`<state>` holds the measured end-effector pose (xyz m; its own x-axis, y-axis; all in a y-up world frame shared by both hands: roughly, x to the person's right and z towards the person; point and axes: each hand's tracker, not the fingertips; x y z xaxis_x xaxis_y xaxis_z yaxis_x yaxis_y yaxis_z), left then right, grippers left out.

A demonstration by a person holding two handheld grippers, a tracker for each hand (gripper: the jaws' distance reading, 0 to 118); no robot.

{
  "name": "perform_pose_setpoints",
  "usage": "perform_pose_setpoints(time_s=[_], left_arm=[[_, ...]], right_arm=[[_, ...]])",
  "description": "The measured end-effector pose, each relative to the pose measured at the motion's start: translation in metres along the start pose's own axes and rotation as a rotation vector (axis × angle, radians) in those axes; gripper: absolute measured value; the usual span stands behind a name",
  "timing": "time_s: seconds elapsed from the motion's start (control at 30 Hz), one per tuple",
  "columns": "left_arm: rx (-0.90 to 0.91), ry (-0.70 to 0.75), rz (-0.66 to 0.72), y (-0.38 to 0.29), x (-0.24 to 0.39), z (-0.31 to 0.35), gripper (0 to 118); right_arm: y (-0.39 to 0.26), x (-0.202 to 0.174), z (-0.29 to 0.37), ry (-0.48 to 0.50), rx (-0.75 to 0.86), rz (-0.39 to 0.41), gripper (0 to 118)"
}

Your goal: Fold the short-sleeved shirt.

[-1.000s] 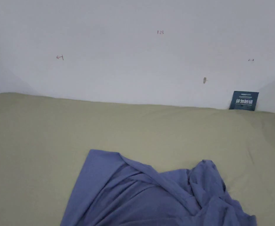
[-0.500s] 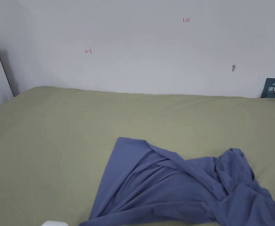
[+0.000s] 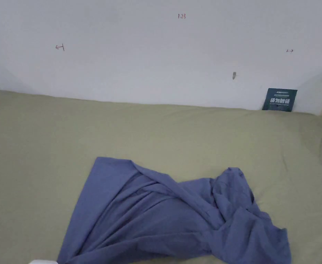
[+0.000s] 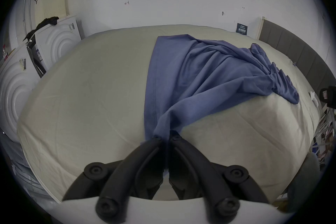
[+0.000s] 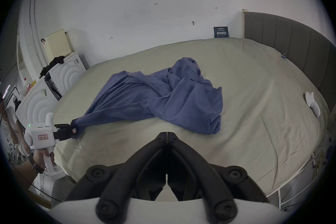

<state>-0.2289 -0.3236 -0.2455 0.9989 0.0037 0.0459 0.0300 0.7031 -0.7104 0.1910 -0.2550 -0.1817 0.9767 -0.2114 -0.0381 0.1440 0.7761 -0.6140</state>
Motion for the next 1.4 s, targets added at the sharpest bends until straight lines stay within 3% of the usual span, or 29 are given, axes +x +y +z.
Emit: perform_pose_setpoints(time_s=[0.4, 0.53, 0.63, 0.73, 0.77, 0.8, 0.83, 0.87, 0.9, 1.1, 1.2, 1.23, 1.3, 1.4], left_arm=[[0.000, -0.028, -0.002, 0.000, -0.009, -0.001, 3], [-0.016, -0.064, 0.079, -0.001, -0.013, 0.005, 5], [0.006, -0.071, 0.128, 0.002, -0.023, 0.026, 7], [0.038, -0.060, 0.129, 0.007, -0.026, 0.052, 22], [0.054, -0.049, 0.123, 0.010, -0.026, 0.059, 22], [0.063, -0.043, 0.119, 0.013, -0.026, 0.066, 39], [0.070, -0.040, 0.126, 0.018, -0.026, 0.071, 69], [0.079, -0.042, 0.133, 0.023, -0.026, 0.075, 84], [0.100, -0.057, 0.147, 0.030, -0.027, 0.078, 89], [0.123, -0.082, 0.093, 0.057, -0.021, 0.078, 89], [0.142, -0.066, 0.067, 0.068, -0.017, 0.066, 86], [0.142, -0.070, 0.069, 0.076, -0.017, 0.060, 70], [0.168, -0.078, 0.063, 0.090, -0.014, 0.051, 0], [0.215, -0.041, 0.022, 0.124, -0.011, 0.018, 0]], right_arm=[[0.082, 0.009, -0.069, -0.073, 0.057, 0.156, 1], [0.092, 0.003, -0.065, 0.007, 0.103, 0.133, 1], [0.085, -0.004, -0.057, 0.010, 0.106, 0.153, 1], [0.078, -0.007, -0.052, 0.033, 0.095, 0.161, 1], [0.076, -0.007, -0.051, 0.039, 0.096, 0.155, 1], [0.075, -0.006, -0.051, 0.051, 0.094, 0.150, 1], [0.073, -0.007, -0.051, 0.058, 0.090, 0.142, 1], [0.071, -0.007, -0.051, 0.062, 0.091, 0.131, 1], [0.070, -0.006, -0.052, 0.070, 0.090, 0.127, 1], [0.065, -0.004, -0.054, 0.076, 0.067, 0.122, 1], [0.062, -0.003, -0.057, 0.056, 0.063, 0.133, 1], [0.061, -0.002, -0.058, 0.056, 0.059, 0.132, 1], [0.062, -0.001, -0.063, 0.062, 0.046, 0.129, 1], [0.068, 0.001, -0.074, 0.050, 0.039, 0.145, 1]])
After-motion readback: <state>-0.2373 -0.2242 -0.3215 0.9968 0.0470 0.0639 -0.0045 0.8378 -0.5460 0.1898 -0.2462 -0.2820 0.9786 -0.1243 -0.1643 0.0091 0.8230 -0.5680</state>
